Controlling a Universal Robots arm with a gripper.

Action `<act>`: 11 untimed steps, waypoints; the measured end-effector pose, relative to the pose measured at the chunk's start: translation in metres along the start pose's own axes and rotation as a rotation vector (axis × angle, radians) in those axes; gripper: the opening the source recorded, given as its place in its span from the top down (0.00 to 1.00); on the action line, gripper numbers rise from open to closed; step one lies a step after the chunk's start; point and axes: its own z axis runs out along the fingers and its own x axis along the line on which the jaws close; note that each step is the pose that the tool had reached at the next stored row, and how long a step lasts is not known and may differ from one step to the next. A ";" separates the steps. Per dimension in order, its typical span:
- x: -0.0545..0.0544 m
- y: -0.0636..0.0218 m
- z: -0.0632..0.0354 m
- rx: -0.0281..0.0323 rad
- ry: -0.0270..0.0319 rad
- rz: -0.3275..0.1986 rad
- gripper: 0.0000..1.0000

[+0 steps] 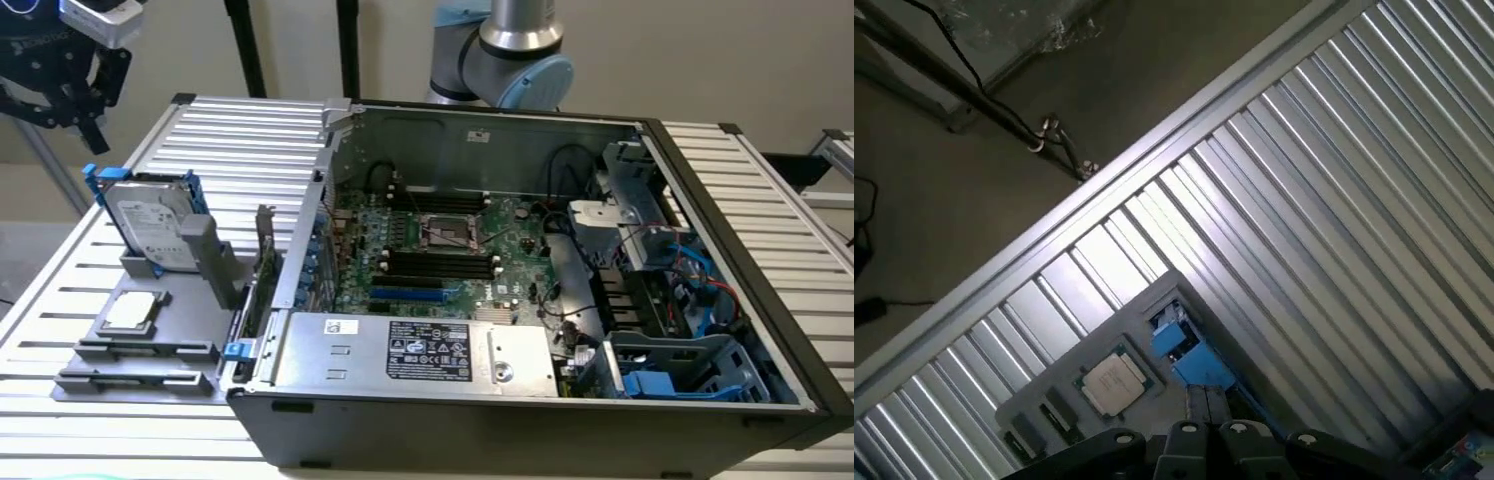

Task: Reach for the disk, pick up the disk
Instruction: 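Pick up the disk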

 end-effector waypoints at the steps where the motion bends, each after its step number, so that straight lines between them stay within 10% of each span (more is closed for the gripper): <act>1: 0.000 0.0000 0.0000 -0.0001 0.0004 -0.018 0.89; 11: 0.000 0.0000 0.0001 -0.0009 0.0043 -0.200 0.89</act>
